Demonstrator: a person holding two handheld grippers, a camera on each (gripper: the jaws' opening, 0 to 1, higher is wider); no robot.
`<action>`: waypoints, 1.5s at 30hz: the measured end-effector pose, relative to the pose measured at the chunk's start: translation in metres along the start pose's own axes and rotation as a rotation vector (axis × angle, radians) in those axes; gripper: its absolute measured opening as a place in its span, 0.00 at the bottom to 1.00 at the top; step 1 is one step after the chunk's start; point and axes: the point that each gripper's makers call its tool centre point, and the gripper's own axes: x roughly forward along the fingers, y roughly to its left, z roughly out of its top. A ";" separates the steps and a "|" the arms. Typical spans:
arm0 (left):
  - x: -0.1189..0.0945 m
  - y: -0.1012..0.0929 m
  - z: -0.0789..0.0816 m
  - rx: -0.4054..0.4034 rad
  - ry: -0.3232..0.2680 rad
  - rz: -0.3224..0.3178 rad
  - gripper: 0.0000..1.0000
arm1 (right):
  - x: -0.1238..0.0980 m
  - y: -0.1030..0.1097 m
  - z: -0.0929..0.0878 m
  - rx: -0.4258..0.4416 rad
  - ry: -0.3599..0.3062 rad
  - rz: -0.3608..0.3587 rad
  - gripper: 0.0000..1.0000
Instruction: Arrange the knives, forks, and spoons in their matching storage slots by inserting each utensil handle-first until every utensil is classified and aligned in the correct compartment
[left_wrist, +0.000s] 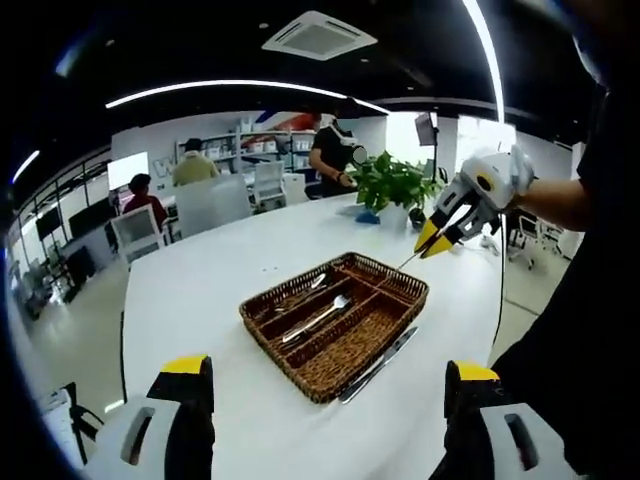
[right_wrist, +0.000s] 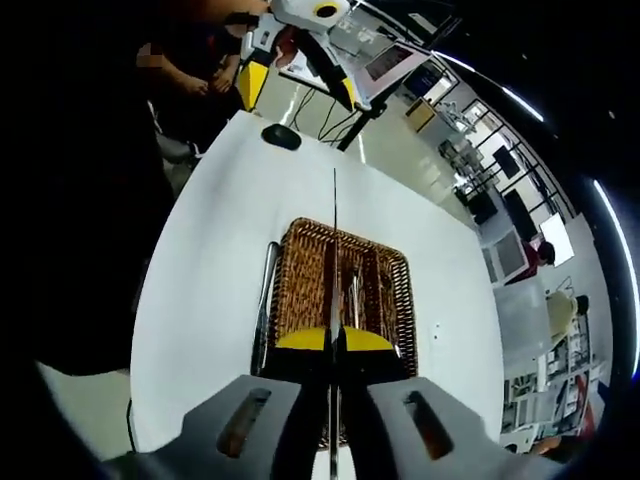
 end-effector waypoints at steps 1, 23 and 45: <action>-0.001 0.001 -0.001 -0.001 -0.001 0.003 1.00 | 0.000 -0.002 0.001 -0.002 0.002 -0.001 0.00; -0.023 0.004 -0.002 -0.017 -0.007 0.035 1.00 | 0.035 -0.039 -0.001 -0.035 0.039 -0.020 0.00; -0.028 0.010 -0.007 -0.037 -0.021 0.057 1.00 | 0.069 -0.041 -0.020 -0.043 0.079 -0.063 0.00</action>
